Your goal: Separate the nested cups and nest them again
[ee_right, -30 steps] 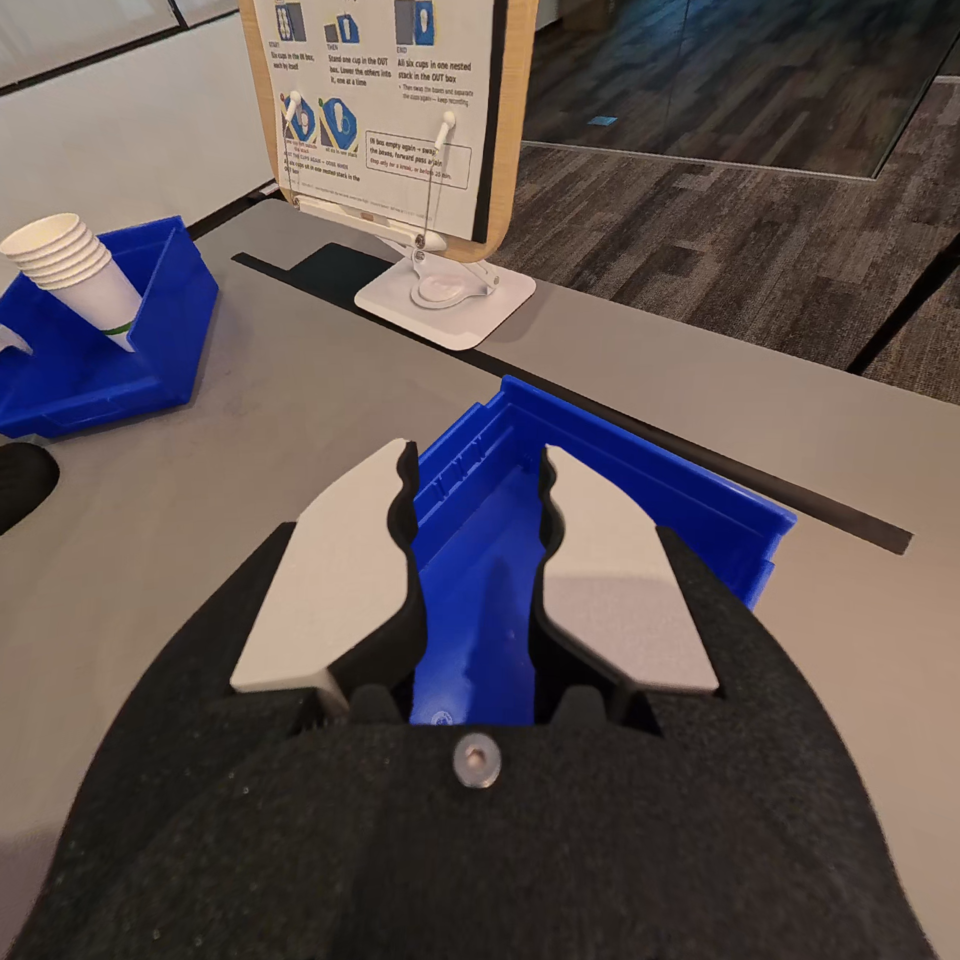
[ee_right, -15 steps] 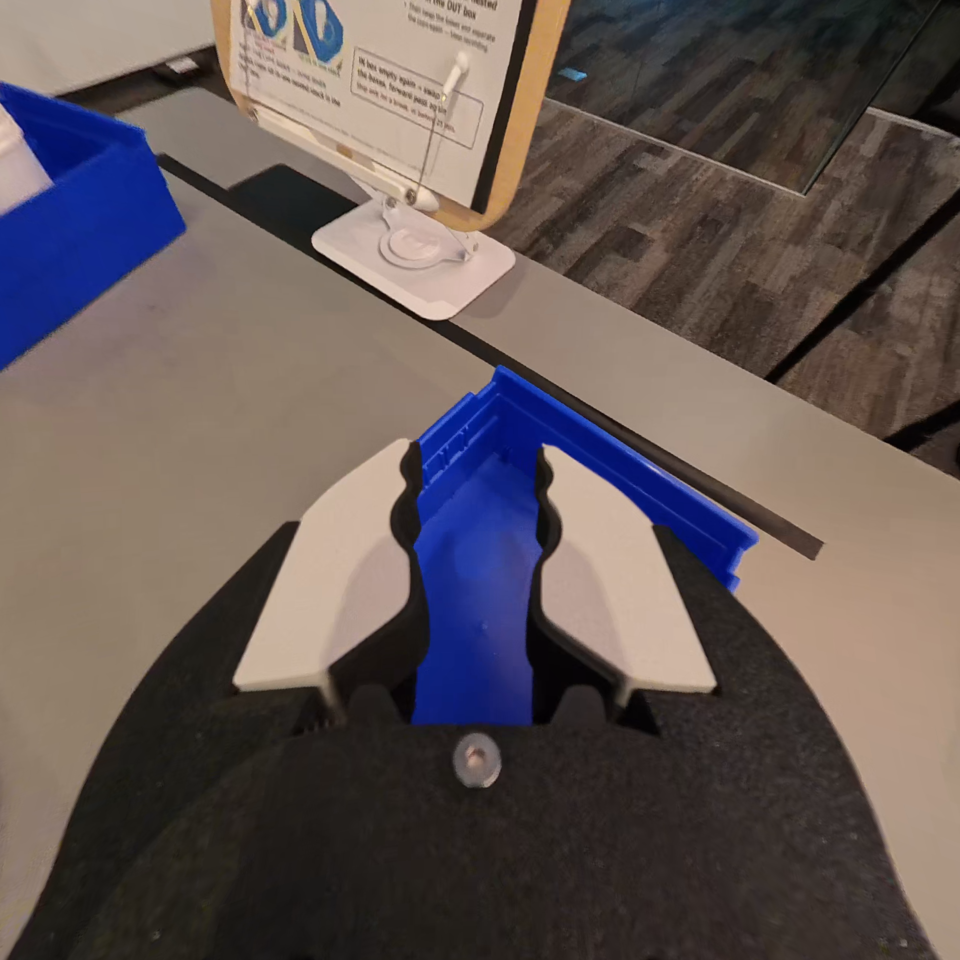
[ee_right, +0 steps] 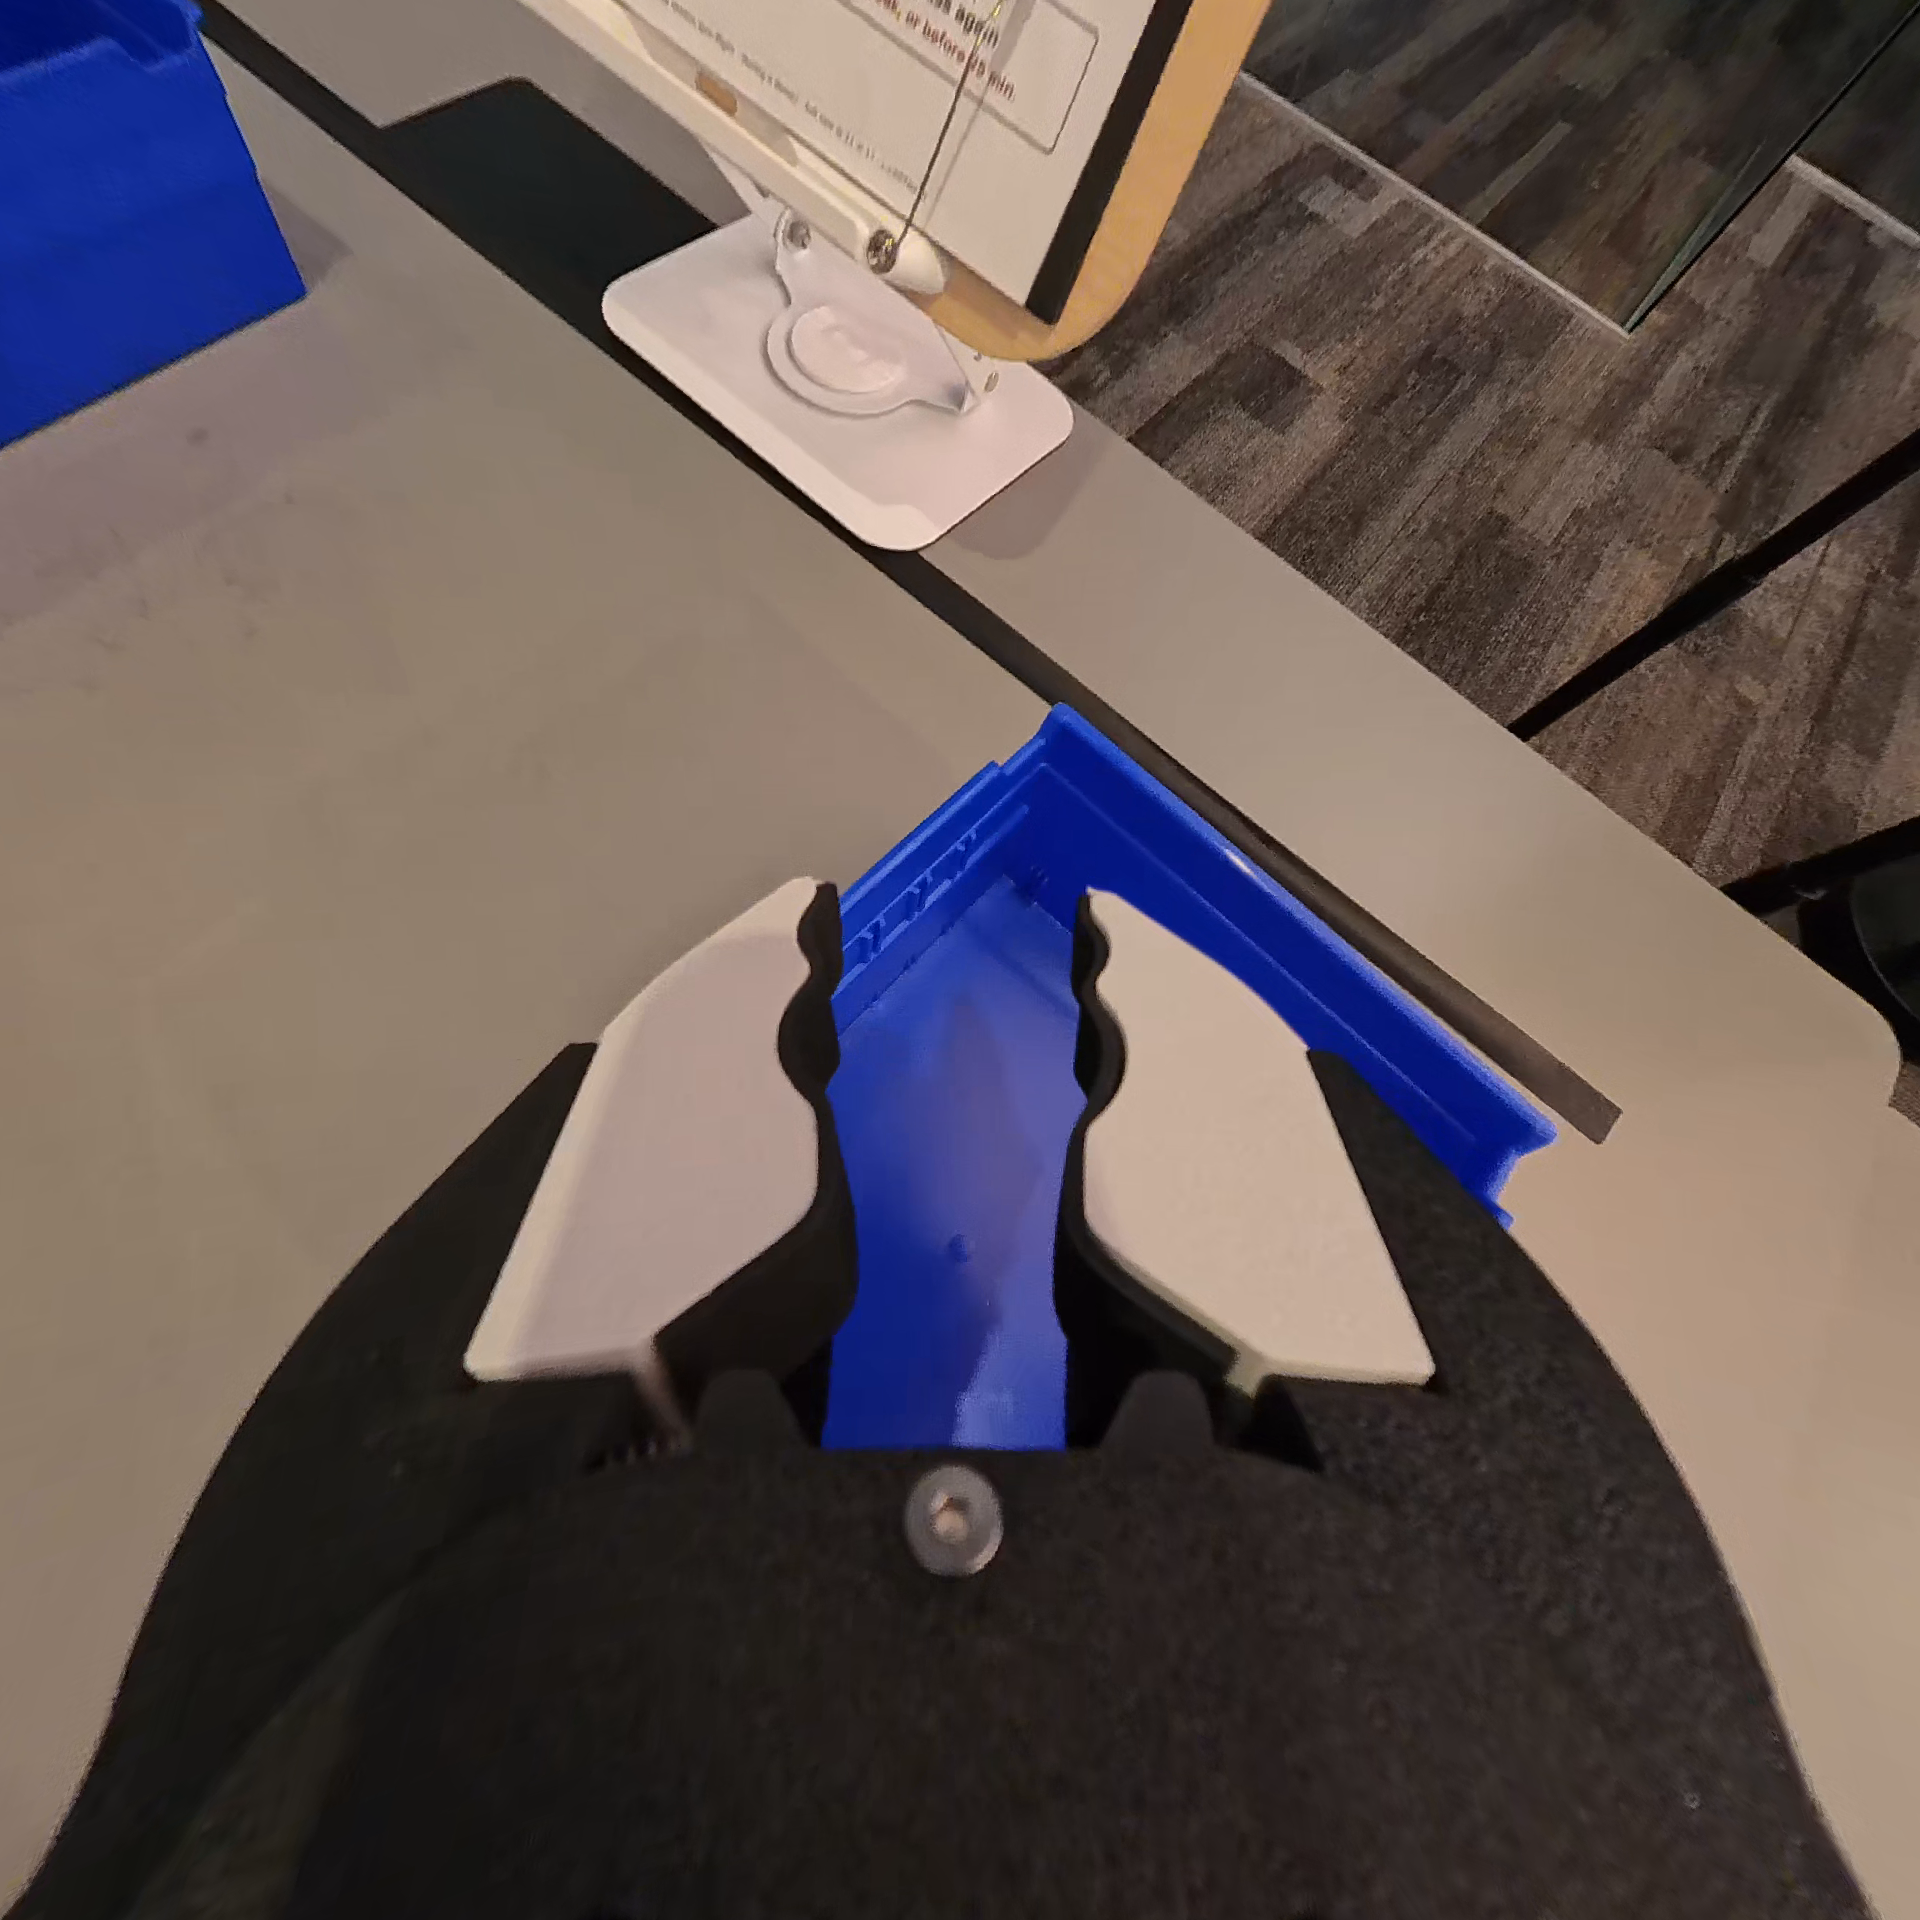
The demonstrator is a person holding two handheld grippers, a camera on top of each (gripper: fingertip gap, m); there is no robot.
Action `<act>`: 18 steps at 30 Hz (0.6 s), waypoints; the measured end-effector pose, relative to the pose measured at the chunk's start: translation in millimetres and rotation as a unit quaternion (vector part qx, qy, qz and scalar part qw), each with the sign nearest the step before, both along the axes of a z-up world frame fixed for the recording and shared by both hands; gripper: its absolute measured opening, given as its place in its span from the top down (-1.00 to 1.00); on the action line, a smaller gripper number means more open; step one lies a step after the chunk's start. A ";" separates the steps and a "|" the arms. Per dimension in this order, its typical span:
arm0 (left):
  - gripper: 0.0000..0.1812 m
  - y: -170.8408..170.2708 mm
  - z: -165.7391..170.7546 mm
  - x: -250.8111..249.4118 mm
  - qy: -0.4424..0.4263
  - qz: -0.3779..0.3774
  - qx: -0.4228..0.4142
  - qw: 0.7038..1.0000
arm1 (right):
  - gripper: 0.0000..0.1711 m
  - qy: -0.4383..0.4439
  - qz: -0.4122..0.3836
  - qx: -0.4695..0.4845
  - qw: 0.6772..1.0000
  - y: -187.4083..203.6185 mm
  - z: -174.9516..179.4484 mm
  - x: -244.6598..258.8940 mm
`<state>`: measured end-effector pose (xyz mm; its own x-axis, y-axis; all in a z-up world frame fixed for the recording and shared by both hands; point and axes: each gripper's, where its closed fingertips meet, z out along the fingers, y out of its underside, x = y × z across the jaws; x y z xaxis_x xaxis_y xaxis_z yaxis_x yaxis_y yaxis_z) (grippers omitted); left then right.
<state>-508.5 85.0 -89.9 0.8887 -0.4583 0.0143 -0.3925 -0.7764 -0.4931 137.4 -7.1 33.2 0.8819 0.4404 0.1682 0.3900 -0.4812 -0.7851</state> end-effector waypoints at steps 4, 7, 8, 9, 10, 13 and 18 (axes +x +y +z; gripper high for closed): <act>0.91 -1.8 0.0 1.6 0.002 -0.012 0.006 1.000 | 0.51 -0.017 0.006 -0.011 1.000 2.3 -6.5 -6.0; 0.90 2.8 2.1 2.2 -0.007 0.003 0.018 1.000 | 0.51 -0.025 0.013 -0.013 1.000 2.7 -7.9 -12.7; 0.74 5.6 6.8 4.3 -0.031 0.013 0.028 0.999 | 0.51 -0.028 0.015 -0.014 0.999 2.7 -8.0 -14.1; 0.65 8.8 15.7 6.0 -0.060 0.022 0.048 0.997 | 0.50 -0.030 0.016 -0.014 0.999 2.8 -8.1 -14.9; 0.64 13.3 29.8 5.3 -0.089 0.032 0.085 0.992 | 0.50 -0.032 0.016 -0.013 0.999 2.8 -8.3 -15.1; 0.41 10.9 107.0 11.8 -0.232 0.038 0.222 0.946 | 0.50 -0.035 0.013 -0.014 0.999 1.5 -8.5 -13.7; 0.29 -51.7 167.4 65.1 -0.273 -0.050 0.345 0.897 | 0.50 -0.036 0.004 -0.011 0.999 -0.3 -6.8 -8.1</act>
<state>-443.4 33.3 77.5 0.7900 -0.6018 0.1170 0.0033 -0.1866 -0.9824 129.3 -7.5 26.3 0.8642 0.4518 0.2215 0.4494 -0.4950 -0.7436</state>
